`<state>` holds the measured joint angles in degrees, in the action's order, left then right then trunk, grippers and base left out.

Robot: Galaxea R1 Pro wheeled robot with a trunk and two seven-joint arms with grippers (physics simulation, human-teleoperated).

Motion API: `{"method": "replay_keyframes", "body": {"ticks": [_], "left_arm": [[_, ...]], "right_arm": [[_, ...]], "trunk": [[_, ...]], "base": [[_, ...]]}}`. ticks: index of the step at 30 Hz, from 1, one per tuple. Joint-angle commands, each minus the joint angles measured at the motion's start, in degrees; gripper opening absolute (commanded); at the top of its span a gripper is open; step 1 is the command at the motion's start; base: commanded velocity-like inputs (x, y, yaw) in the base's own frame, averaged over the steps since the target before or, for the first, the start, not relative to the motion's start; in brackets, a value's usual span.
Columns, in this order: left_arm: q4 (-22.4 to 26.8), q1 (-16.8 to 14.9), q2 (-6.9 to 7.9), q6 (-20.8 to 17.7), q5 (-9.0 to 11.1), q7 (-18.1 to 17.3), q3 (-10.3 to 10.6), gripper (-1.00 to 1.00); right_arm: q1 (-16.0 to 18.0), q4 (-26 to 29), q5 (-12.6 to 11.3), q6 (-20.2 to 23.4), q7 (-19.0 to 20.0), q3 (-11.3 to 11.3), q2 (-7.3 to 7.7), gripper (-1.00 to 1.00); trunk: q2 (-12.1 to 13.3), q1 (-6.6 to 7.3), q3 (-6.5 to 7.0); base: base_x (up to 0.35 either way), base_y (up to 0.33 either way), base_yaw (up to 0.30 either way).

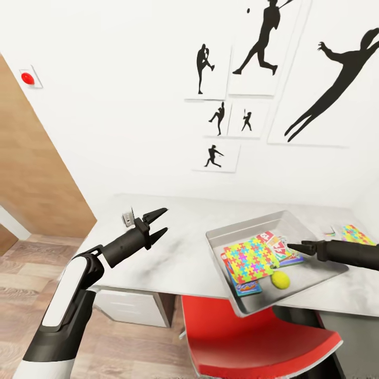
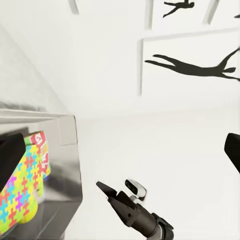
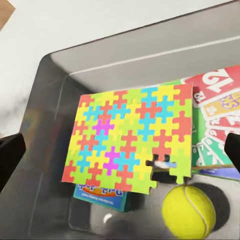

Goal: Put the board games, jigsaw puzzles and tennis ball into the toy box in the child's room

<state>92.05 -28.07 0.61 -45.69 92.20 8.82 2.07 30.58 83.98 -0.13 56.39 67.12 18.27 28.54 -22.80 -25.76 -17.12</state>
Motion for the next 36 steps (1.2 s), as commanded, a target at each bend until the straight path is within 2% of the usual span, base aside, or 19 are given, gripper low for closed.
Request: {"method": "replay_keyframes", "body": {"ticks": [1,4,12,24,36], "left_arm": [[0.05,-0.05,0.03,-0.06,0.59,0.51,0.05,1.00],[0.05,-0.09,0.02,-0.04,0.57,0.50,0.73,1.00],[0.05,-0.13,0.07,0.03,0.55,0.56,2.02,1.00],[0.06,-0.14,0.09,0.05,0.54,0.58,2.43,1.00],[0.06,-0.14,0.17,0.00,0.52,0.42,2.49,1.00]], "right_arm": [[-0.57,1.30,-0.03,0.82,0.19,0.54,-0.03,1.00],[-1.83,3.98,-0.08,1.60,0.20,1.93,-0.13,1.00],[-2.81,6.18,-0.12,3.11,0.27,3.17,-0.21,1.00],[-3.11,7.18,-0.18,3.61,0.29,3.82,-0.24,1.00],[-3.15,7.38,-0.16,3.61,0.30,5.61,-0.24,1.00]], "trunk": [[-0.11,-0.02,-0.11],[-0.11,-0.02,-0.10],[-0.11,-0.02,0.09],[-0.11,-0.02,0.63],[-0.11,-0.02,1.22]], "base": [[-0.108,0.154,0.000],[-0.070,0.100,-0.005],[-0.032,0.045,-0.101],[-0.006,0.009,-0.218],[-0.001,0.027,-0.246]]}}
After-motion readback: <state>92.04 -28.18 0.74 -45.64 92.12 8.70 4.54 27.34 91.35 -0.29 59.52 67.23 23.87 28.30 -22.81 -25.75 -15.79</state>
